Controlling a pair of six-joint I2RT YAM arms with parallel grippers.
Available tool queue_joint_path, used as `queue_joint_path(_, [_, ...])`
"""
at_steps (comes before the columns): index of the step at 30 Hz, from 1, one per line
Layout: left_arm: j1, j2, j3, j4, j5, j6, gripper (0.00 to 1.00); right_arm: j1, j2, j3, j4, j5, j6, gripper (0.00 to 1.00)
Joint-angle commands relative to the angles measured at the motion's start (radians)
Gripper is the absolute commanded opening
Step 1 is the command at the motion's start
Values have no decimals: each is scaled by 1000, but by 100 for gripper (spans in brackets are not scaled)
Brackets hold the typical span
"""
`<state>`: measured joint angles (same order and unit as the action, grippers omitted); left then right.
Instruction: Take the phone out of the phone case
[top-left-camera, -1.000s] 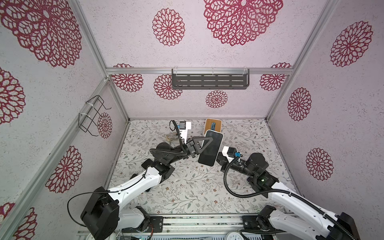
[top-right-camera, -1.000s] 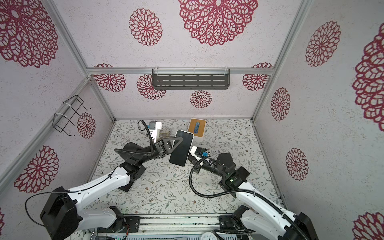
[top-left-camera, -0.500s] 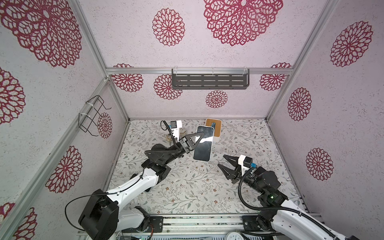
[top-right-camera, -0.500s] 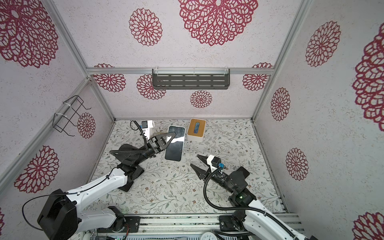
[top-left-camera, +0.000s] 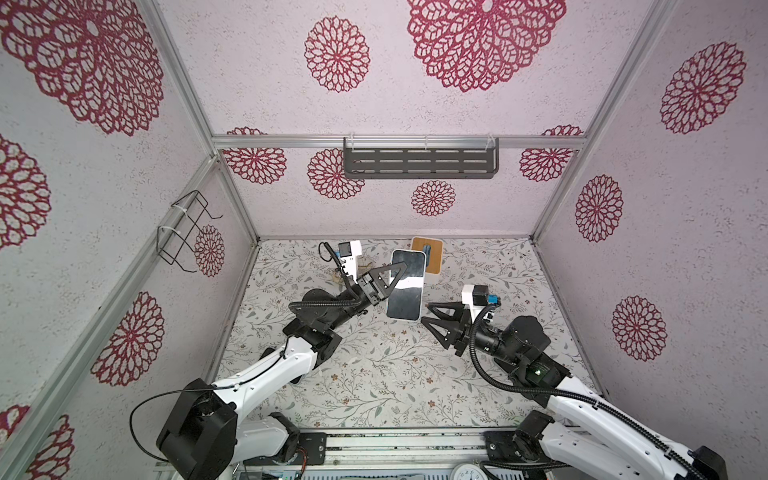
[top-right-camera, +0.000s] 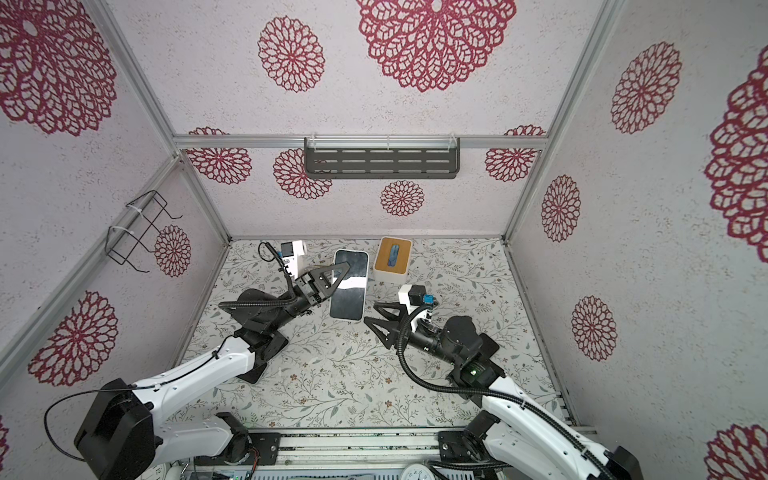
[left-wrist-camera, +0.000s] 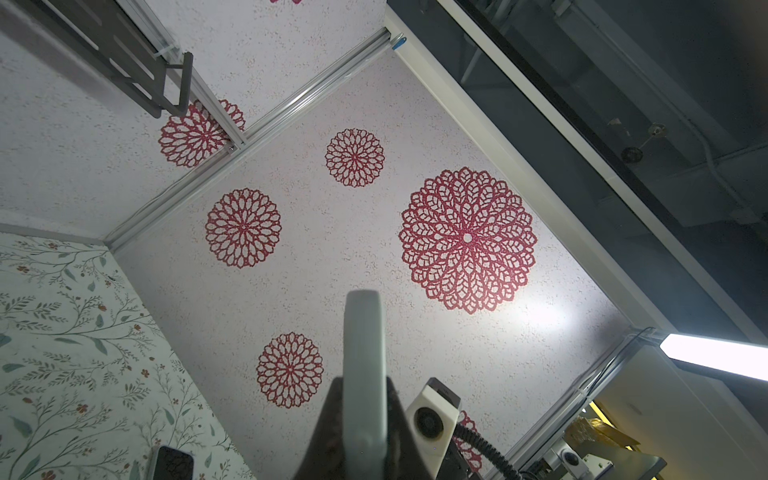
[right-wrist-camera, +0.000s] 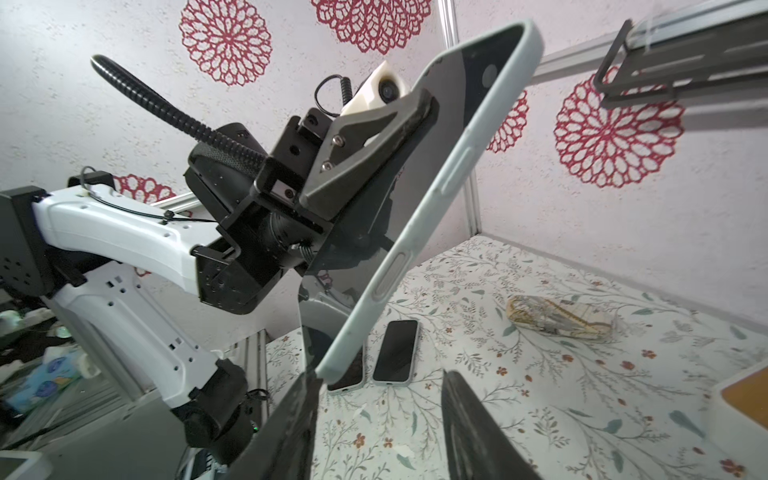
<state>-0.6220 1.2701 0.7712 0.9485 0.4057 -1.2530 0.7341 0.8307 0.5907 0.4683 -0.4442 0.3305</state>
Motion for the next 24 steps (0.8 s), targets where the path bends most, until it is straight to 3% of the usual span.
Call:
queue_joint_path(1, [8,-1,7,49,0,17,0,5,19,49,0,-71,13,45])
queue_joint_path(24, [15,11,12,59,10,36,0,6,79,58,135,-184,86,30])
